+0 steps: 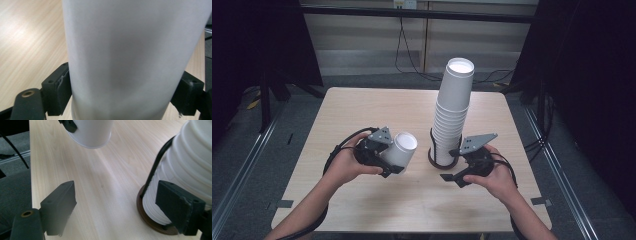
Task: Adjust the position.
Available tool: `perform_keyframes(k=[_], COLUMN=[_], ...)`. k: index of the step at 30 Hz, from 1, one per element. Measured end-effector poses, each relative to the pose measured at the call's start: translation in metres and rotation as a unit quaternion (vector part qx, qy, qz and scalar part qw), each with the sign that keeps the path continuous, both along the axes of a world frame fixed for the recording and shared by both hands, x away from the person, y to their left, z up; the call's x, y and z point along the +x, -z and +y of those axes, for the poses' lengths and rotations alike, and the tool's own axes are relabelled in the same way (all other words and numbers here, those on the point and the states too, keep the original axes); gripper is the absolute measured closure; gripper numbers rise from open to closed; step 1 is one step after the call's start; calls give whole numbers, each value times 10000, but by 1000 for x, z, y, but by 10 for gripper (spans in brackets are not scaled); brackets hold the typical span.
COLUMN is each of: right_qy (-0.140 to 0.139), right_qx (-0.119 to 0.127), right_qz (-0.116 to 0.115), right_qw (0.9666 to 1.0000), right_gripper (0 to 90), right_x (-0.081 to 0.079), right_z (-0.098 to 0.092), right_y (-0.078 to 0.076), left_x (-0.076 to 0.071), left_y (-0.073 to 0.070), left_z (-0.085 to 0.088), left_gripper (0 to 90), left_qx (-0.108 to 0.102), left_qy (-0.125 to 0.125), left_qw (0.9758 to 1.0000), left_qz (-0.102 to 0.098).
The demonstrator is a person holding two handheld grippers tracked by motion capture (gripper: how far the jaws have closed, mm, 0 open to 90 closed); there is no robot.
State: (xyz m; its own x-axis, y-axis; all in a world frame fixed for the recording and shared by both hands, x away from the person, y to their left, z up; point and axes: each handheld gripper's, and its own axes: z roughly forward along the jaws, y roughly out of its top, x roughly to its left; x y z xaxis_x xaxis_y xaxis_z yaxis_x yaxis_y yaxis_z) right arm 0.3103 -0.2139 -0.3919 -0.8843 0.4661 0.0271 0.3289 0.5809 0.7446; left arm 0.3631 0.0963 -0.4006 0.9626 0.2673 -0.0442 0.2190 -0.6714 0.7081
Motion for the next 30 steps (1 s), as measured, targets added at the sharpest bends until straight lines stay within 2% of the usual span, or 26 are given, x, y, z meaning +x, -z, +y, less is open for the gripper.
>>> perform_keyframes(k=[2,4,6,10,12,16,19,21,24,29,30], right_qy=[-27,-86,-137,-221,-257,-321,-473,-511,-622,-729,-760], right_qx=[-2,-63,-107,-192,-202,-384,-570,-588,-727,-774,-801], right_qz=[2,51,53,39,42,58,83,82,156,176,170], right_qw=[10000,9999,9998,9996,9995,9987,9972,9969,9953,9942,9937], right_gripper=[160,160,161,160,161,165,166,166,169,172,173], right_x=[0,0,0,-1,-1,0,-1,-1,-1,-2,-1], right_z=[1,4,5,9,9,11,16,17,22,27,29], right_y=[1,2,2,1,1,0,-1,-1,-2,-4,-5], left_x=[-1,-3,-4,-8,-9,-10,-11,-12,-15,-18,-19], left_y=[1,2,3,5,6,4,3,2,1,0,0], left_z=[-2,-7,-9,-16,-18,-22,-26,-28,-34,-39,-41], left_gripper=[176,177,177,177,177,177,177,177,177,177,178], left_qx=[24,165,140,295,328,454,523,555,764,821,864], left_qy=[27,153,162,324,325,370,423,461,602,713,772], left_qw=[10000,9997,9998,9990,9989,9983,9977,9973,9952,9940,9931], left_qz=[-19,-68,-50,-23,-24,-56,-94,-93,-129,-137,-169])
